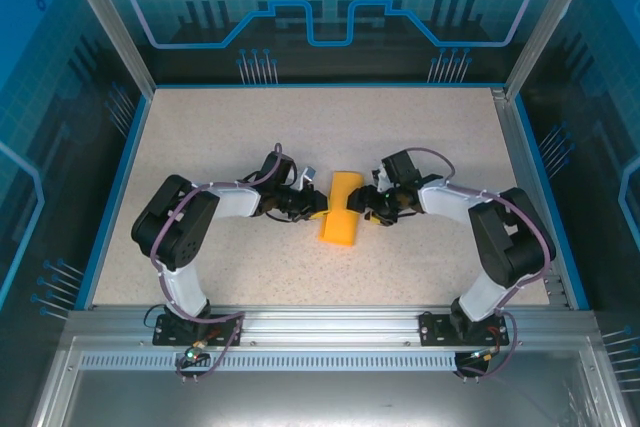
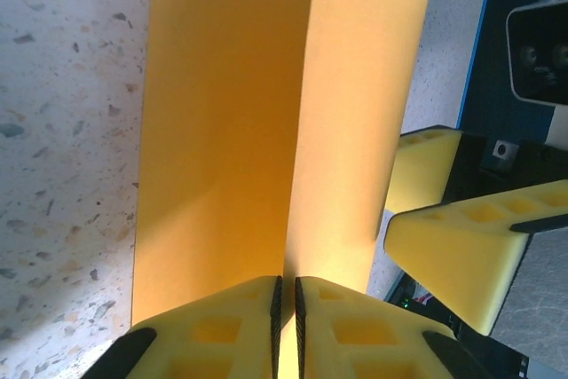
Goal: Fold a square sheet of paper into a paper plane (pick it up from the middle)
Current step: Fold the square sheet of paper in half at the center of the table.
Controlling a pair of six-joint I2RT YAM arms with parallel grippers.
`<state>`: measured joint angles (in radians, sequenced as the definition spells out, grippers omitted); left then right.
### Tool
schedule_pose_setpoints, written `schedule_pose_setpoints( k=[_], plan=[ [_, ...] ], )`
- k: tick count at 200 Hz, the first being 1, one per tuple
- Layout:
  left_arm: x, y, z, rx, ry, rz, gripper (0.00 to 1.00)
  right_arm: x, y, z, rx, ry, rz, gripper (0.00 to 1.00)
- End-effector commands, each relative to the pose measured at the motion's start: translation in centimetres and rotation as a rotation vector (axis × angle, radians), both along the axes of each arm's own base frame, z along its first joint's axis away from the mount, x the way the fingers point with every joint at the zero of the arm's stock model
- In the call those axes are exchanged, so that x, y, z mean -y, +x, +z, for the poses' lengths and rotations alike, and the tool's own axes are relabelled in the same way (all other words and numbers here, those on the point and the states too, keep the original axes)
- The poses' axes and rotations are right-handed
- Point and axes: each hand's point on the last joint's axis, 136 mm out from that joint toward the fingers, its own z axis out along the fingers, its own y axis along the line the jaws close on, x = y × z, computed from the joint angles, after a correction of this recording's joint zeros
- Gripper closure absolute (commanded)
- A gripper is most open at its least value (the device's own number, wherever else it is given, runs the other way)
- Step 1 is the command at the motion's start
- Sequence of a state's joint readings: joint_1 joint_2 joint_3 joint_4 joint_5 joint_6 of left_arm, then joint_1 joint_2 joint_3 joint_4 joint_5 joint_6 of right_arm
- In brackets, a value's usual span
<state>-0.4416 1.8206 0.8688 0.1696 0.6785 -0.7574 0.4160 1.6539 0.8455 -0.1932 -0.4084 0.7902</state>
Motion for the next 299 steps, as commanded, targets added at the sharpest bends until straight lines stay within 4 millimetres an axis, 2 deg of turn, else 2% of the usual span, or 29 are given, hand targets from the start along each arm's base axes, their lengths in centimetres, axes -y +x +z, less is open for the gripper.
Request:
schedule_pose_setpoints(
  k=[1, 25, 84, 137, 178, 248, 259, 287, 296, 299],
  plan=[
    [0.6, 0.4, 0.8, 0.028, -0.014, -0.021, 0.83, 0.3, -0.5, 0.2, -0.005, 0.031, -0.014, 0.34],
    [0.6, 0.4, 0.7, 0.025, -0.012, -0.021, 0.83, 0.3, -0.8, -0.4, -0.009, 0.028, -0.01, 0.38],
    [0.6, 0.6, 1.1, 0.033, -0.005, -0.021, 0.82, -0.1, -0.2, -1.0, -0.017, 0.029, -0.007, 0.39],
    [0.4, 0.8, 0.9, 0.034, 0.016, -0.01, 0.86, -0.7, 0.6, -0.1, 0.012, 0.069, 0.017, 0.39],
    [0.0, 1.1, 0.6, 0.039, 0.051, -0.005, 0.87, -0.3, 1.0, 0.8, 0.033, 0.114, -0.008, 0.35],
    [0.1, 1.5, 0.7, 0.046, 0.07, -0.013, 0.86, -0.4, 1.0, -0.4, 0.009, 0.102, -0.011, 0.47],
    [0.1, 1.5, 0.7, 0.045, 0.07, -0.013, 0.85, -0.4, 1.2, -0.5, 0.007, 0.095, -0.011, 0.49],
    [-0.2, 1.2, 1.2, 0.053, 0.07, -0.006, 0.73, -0.5, 1.5, -1.2, 0.001, 0.067, 0.03, 0.53],
    [-0.6, 1.1, 1.3, 0.059, 0.092, 0.009, 0.64, -0.3, 1.1, -1.8, -0.015, 0.042, 0.047, 0.53],
    [-0.7, 1.1, 1.3, 0.062, 0.101, 0.014, 0.63, -0.6, 1.7, -1.2, 0.005, 0.043, 0.056, 0.53]
  ],
)
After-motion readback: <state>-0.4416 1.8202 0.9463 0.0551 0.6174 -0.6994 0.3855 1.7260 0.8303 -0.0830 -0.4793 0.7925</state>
